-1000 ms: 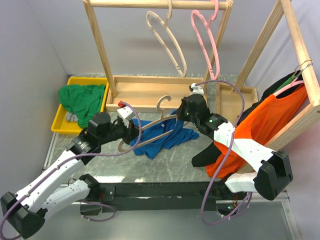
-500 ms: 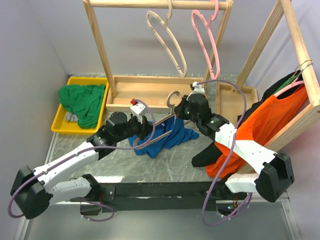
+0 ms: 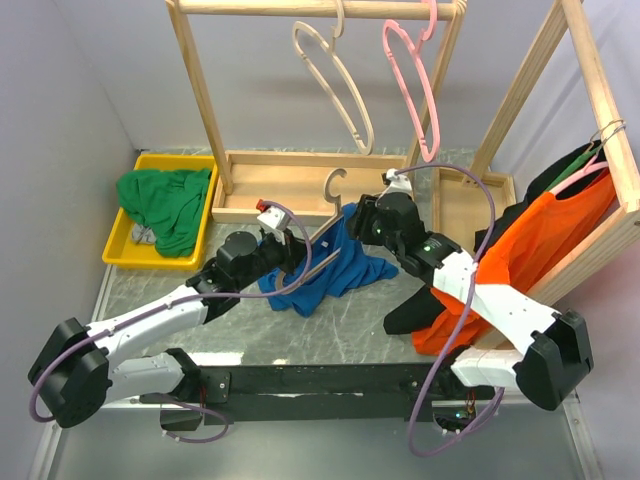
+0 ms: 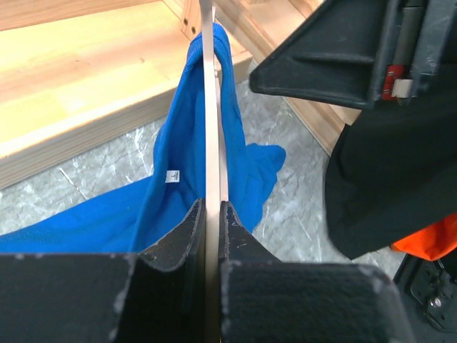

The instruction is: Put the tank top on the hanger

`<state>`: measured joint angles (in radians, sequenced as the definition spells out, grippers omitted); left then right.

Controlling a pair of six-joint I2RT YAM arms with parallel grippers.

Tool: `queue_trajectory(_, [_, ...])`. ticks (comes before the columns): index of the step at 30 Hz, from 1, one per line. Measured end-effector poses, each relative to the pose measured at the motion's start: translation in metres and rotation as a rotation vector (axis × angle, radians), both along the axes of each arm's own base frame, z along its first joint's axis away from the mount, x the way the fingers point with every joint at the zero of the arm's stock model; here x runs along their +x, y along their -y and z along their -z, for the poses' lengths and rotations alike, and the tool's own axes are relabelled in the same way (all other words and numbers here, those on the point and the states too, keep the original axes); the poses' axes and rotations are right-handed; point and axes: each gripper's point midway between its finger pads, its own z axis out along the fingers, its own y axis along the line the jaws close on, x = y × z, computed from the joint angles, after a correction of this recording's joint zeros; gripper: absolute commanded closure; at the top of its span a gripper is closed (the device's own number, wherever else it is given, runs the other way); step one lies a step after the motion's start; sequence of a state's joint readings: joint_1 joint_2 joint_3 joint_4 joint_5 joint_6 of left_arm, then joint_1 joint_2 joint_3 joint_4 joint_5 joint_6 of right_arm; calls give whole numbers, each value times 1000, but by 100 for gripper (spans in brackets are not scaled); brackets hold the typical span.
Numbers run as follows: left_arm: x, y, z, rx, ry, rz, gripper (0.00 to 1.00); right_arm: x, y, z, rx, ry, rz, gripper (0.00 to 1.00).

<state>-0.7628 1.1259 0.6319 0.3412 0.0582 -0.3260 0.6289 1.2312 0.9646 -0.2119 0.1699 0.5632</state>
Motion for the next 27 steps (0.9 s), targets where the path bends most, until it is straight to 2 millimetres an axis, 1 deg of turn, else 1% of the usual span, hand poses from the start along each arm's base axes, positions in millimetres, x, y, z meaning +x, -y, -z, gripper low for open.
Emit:
queue_trajectory(2, [1,0,1,-11,5,-5,95,-2,2,-3,3,11,2,41])
queue_trajectory(5, [3,3,6,-9,1,-4,96,-12,10,-7,14,50,-7,35])
queue_trajectory(8, [4,4,11,-6,-6,-4,96,-23,17,-13,19,112,-34,35])
queue_trajectory(11, [1,7,11,-13,-4,20,96,-30,19,-20,17,185,-75,33])
queue_trajectory(13, [-3,10,12,-17,-7,50,96,-31,18,-23,12,232,-97,32])
queue_trajectory(17, [-11,16,20,-18,-18,107,98,-26,10,-27,-3,289,-131,30])
queue_trajectory(21, [-20,21,30,-9,-42,162,98,-20,1,-22,-36,310,-147,30])
queue_trajectory(24, [-26,21,35,-5,-53,186,97,-16,-3,-10,-82,299,-146,30])
queue_trajectory(27, [-31,21,37,-3,-58,206,96,-12,-2,1,-123,281,-138,30])
